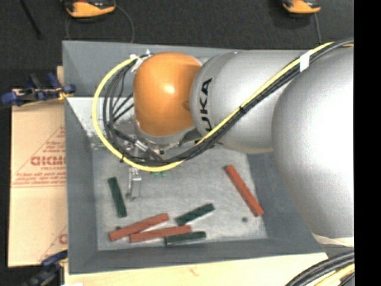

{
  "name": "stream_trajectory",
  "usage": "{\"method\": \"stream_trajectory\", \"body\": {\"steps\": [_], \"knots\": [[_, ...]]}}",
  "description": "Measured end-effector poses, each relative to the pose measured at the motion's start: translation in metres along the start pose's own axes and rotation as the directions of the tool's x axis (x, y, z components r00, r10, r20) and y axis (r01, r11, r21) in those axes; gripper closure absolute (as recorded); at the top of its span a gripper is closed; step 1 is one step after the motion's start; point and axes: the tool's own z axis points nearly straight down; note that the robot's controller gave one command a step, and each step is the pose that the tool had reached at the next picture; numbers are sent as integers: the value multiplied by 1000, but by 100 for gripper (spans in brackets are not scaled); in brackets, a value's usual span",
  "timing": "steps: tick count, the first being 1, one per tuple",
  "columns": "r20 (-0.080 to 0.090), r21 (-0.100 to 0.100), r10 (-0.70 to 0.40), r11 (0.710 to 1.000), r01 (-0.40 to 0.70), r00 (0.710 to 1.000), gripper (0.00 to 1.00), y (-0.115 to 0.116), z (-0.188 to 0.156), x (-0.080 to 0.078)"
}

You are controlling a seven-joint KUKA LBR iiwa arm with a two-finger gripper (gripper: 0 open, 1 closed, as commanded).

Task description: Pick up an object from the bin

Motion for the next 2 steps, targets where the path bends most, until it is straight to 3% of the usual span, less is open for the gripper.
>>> {"method": "stream_trajectory", "body": {"steps": [1,2], "knots": [[10,2,-272,962,272,962,0,-6,108,52],[5,0,-270,963,270,963,100,-4,103,51]]}}
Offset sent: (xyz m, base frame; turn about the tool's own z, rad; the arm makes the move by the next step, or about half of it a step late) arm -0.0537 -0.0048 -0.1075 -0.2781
